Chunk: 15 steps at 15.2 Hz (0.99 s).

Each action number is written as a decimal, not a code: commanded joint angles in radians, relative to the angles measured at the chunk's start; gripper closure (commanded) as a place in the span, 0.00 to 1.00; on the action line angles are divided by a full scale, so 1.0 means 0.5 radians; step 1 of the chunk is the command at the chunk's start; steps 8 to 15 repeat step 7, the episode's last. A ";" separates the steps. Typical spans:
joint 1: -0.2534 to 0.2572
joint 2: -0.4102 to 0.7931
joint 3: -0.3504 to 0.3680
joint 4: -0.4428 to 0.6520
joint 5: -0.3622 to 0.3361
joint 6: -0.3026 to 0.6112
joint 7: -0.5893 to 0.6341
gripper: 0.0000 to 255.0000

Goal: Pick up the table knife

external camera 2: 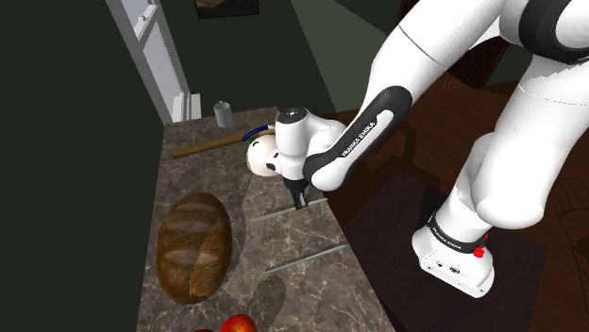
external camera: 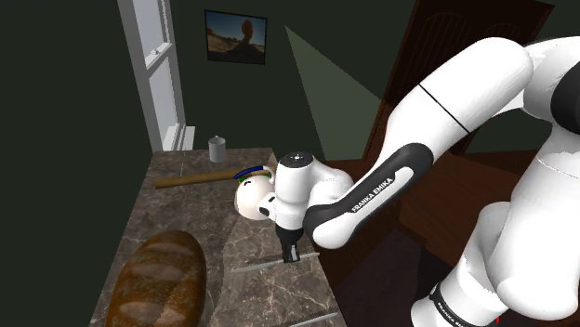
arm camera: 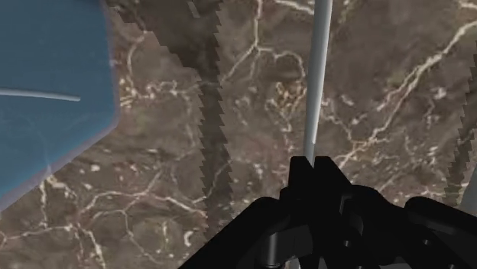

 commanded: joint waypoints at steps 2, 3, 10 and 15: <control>-0.004 -0.090 0.009 0.002 0.047 -0.090 -0.037 1.00; -0.004 -0.117 0.011 0.006 0.060 -0.119 -0.047 1.00; -0.003 -0.173 0.013 0.014 0.086 -0.181 -0.067 1.00; -0.003 -0.173 0.013 0.014 0.086 -0.181 -0.067 1.00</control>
